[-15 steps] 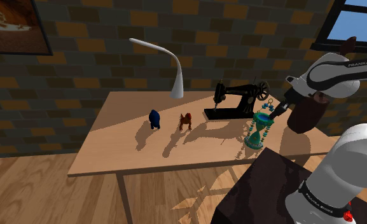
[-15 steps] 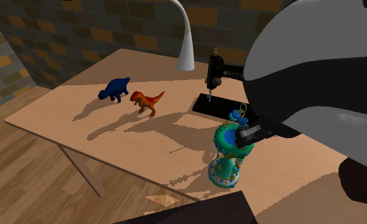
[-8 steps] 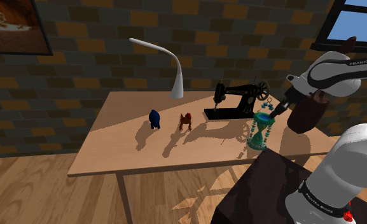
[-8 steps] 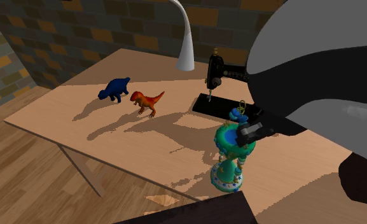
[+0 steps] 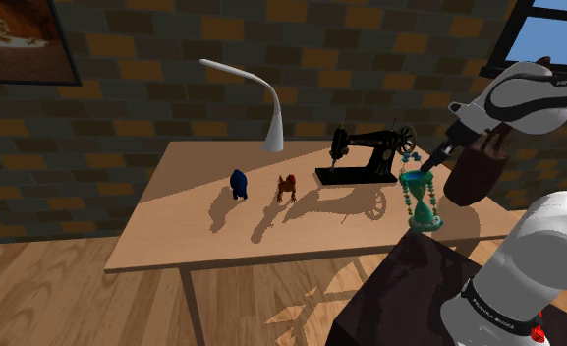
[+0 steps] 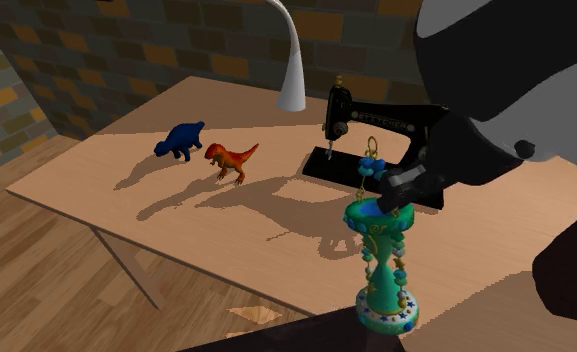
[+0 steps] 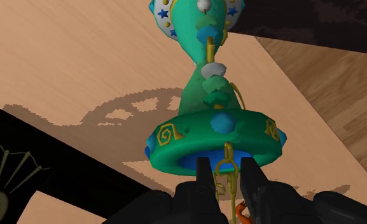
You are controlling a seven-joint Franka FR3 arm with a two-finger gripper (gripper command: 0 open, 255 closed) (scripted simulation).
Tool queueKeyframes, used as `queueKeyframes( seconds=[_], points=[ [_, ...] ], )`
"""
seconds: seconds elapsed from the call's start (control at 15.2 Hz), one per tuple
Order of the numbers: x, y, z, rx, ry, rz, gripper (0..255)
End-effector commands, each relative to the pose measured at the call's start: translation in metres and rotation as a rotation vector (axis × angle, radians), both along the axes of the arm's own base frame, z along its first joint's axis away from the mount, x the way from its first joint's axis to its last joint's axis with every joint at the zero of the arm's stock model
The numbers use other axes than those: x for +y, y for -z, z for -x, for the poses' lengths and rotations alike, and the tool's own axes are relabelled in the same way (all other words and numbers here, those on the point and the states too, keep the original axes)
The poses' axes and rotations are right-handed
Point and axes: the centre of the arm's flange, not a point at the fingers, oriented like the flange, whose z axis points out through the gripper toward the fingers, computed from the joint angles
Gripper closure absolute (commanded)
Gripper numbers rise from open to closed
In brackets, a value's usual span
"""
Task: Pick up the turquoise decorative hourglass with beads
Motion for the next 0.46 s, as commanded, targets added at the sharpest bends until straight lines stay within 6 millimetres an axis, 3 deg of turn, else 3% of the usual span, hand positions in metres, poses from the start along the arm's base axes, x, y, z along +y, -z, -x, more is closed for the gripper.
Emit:
queueKeyframes(
  seconds=[0.0, 0.26, 0.4],
  points=[
    [0.001, -0.012, 0.0, 0.0, 0.0, 0.0, 255],
    [0.001, -0.033, 0.0, 0.0, 0.0, 0.0, 255],
    [0.001, -0.034, 0.0, 0.0, 0.0, 0.0, 255]
  ],
)
